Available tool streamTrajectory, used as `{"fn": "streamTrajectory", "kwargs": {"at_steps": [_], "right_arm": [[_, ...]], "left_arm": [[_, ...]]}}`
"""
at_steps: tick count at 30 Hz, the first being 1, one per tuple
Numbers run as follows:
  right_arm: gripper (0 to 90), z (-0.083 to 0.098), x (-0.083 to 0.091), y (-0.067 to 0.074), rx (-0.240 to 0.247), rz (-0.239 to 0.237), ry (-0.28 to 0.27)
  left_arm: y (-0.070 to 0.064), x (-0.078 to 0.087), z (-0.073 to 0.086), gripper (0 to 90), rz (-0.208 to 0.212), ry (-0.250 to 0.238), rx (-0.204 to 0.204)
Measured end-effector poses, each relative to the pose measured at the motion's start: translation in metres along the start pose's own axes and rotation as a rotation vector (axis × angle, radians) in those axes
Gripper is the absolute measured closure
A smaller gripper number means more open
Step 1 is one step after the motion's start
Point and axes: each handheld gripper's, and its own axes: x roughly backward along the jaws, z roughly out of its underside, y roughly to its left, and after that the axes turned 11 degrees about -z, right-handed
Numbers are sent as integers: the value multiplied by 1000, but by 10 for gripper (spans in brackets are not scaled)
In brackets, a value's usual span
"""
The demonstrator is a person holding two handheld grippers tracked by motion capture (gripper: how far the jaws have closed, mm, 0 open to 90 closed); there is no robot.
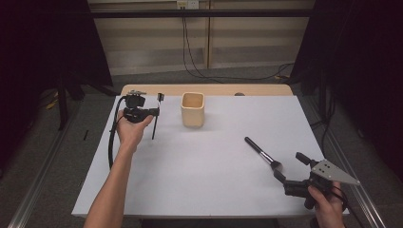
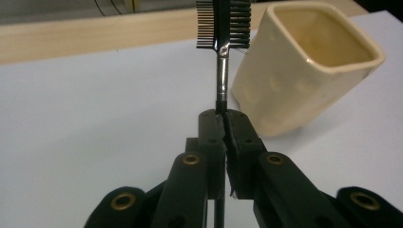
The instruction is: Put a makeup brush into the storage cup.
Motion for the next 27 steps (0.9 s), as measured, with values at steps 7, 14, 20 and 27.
{"fn": "streamTrajectory", "kwargs": {"at_steps": [7,14,20,27], "right_arm": [[0,0,0,1,1,-1,-1],[0,0,0,0,10,-4,2],[0,0,-1,1,3,-5,-1],[0,0,-1,0,8,-5,0]], "left_arm": [[0,7,8,860,-6,-85,22],[-2,16,10,860,7,-176,24],[-3,26,8,860,30,-247,23],[-4,35,6,859,50,-309,46]]}}
